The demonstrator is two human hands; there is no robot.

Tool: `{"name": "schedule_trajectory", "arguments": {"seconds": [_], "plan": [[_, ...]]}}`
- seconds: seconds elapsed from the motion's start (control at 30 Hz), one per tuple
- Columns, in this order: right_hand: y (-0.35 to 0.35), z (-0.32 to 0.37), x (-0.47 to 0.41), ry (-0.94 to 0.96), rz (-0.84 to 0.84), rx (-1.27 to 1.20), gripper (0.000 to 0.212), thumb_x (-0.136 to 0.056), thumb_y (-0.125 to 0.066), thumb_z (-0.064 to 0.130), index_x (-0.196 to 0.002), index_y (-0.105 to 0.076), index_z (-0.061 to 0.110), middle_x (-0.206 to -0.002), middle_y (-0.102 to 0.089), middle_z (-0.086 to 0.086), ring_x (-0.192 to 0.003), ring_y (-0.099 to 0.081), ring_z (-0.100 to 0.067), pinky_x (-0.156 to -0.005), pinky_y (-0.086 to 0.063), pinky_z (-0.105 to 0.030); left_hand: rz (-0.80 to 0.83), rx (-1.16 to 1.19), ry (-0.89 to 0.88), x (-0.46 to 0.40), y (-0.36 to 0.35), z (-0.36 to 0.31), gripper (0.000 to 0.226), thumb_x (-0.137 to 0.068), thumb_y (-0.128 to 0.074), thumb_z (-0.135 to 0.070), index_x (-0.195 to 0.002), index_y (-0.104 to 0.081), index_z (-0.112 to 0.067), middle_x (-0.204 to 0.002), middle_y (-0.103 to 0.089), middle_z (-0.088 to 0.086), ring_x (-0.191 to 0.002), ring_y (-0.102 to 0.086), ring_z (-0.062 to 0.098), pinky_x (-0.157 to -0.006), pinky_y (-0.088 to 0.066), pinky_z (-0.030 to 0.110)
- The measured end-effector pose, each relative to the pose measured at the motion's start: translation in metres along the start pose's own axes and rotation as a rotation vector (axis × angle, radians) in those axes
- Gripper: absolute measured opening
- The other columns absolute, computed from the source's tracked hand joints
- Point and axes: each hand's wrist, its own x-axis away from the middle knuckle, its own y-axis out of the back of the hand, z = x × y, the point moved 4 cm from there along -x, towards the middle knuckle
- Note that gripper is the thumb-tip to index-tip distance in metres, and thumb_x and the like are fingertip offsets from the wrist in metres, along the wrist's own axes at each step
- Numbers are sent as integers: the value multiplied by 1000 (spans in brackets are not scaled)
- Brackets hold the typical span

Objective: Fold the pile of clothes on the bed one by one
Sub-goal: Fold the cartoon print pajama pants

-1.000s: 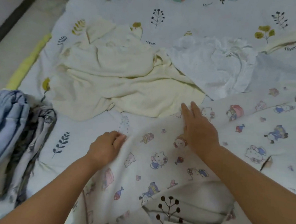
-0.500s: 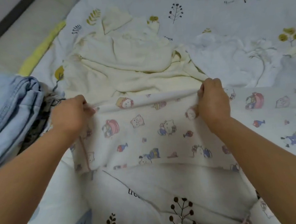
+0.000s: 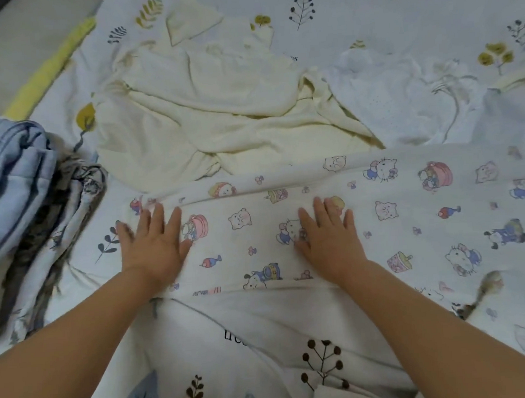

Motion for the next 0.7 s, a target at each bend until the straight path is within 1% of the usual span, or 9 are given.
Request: {"name": "schedule_trajectory", "arguments": {"seconds": [0.07,0.1,0.13,0.2,0.27,0.33,0.43,0.57,0.7], "plan": [[15,4,6,20,-57,-79,50,-98,-32,39,-143,-26,18,-153,-18,-9,-142,-11,-24,-114,-14,-43,-162,109,-60,6,23,-20,45,-91,-39,-38,-129,-42,-14,-132,-41,11,-128,-31,29,-107,-12,56],[23,5,12,31,-96,-107,44,-98,-35,35,-138,-34,16,-146,-30,-9,-137,-23,-24,-109,-23,-38,-208,184,-106,12,32,-32,35,-88,-46,-32,-117,-50,-12,-121,-47,9,-120,-38,29,-107,-14,56],[29,5,19,37,-127,-132,39,-98,-36,30,-134,-40,14,-138,-39,-8,-129,-33,-24,-103,-29,-34,-228,232,-163,17,38,-45,31,-86,-50,-26,-112,-55,-11,-118,-51,8,-117,-42,29,-108,-15,55],[34,3,38,43,-126,-195,36,-97,-37,23,-130,-45,14,-130,-47,-5,-118,-41,-22,-96,-35,-31,-217,269,-274,29,44,-74,33,-86,-50,-22,-117,-56,-11,-123,-53,7,-117,-46,28,-109,-19,51],[33,-1,58,55,-86,-238,35,-96,-38,19,-130,-47,15,-129,-49,-4,-117,-42,-21,-96,-36,-31,-204,287,-380,43,48,-103,34,-89,-46,-24,-122,-55,-16,-125,-53,2,-115,-47,22,-105,-27,40],[30,-8,78,55,-45,-248,34,-96,-38,18,-128,-49,16,-128,-50,-3,-116,-43,-21,-95,-37,-30,-174,329,-443,58,49,-131,33,-91,-44,-25,-122,-54,-20,-124,-54,-1,-114,-48,19,-100,-29,32],[20,-27,111,33,33,-234,34,-93,-37,10,-123,-52,17,-123,-53,-5,-111,-45,-21,-92,-39,-30,-114,351,-526,85,49,-167,30,-94,-40,-25,-120,-55,-21,-119,-58,-1,-107,-52,18,-96,-34,30],[0,-56,156,36,199,-208,48,-84,-44,1,-127,-50,21,-128,-49,-4,-116,-45,-22,-91,-37,-28,14,442,-613,122,37,-204,30,-95,-39,-20,-119,-57,-16,-118,-61,2,-106,-55,18,-94,-40,25],[-21,-72,194,166,272,-116,51,-83,-52,8,-131,-48,24,-128,-47,-4,-120,-41,-21,-99,-33,-32,174,487,-607,150,15,-232,29,-95,-39,-19,-118,-57,-17,-120,-60,2,-108,-55,18,-90,-38,24]]}}
